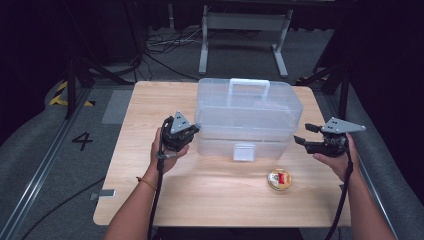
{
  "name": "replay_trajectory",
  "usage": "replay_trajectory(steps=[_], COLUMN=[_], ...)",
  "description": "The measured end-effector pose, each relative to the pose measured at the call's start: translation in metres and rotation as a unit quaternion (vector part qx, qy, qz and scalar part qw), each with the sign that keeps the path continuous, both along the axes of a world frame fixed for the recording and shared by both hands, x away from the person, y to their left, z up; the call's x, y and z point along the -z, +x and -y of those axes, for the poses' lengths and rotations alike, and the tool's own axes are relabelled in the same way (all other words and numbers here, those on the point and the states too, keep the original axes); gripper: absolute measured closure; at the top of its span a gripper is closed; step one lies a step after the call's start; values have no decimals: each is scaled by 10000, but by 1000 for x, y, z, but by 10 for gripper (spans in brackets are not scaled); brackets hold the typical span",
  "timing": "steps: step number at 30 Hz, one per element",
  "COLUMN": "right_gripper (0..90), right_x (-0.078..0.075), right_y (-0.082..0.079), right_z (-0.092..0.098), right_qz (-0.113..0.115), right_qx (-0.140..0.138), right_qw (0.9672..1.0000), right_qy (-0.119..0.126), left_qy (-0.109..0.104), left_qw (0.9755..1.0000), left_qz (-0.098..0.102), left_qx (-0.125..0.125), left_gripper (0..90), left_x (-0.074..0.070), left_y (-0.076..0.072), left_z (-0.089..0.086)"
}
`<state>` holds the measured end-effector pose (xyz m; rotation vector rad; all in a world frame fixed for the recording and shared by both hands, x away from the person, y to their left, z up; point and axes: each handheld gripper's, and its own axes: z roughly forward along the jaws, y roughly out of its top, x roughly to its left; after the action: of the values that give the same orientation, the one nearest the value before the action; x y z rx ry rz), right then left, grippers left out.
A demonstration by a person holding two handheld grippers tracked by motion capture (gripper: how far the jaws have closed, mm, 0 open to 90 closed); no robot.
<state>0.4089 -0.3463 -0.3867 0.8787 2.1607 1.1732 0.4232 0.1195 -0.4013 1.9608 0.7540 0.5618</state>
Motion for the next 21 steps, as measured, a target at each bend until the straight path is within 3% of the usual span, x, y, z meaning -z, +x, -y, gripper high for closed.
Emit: replay_trajectory(steps=[10,19,21], right_gripper=[389,454,476], right_x=[2,-5,-8], right_y=[7,3,2], right_z=[-2,-7,-8], right_qz=[278,741,877], right_qx=[92,110,131], right_qw=[9995,9972,9961], right_qy=[117,16,-7], left_qy=[75,130,221], left_qw=[10000,9999,9997], left_qz=[13,99,122], left_qx=[-3,-20,-27], left_gripper=[882,837,817], left_x=[-1,-3,-3], left_y=[1,-1,-2], left_z=[0,-1,-1])
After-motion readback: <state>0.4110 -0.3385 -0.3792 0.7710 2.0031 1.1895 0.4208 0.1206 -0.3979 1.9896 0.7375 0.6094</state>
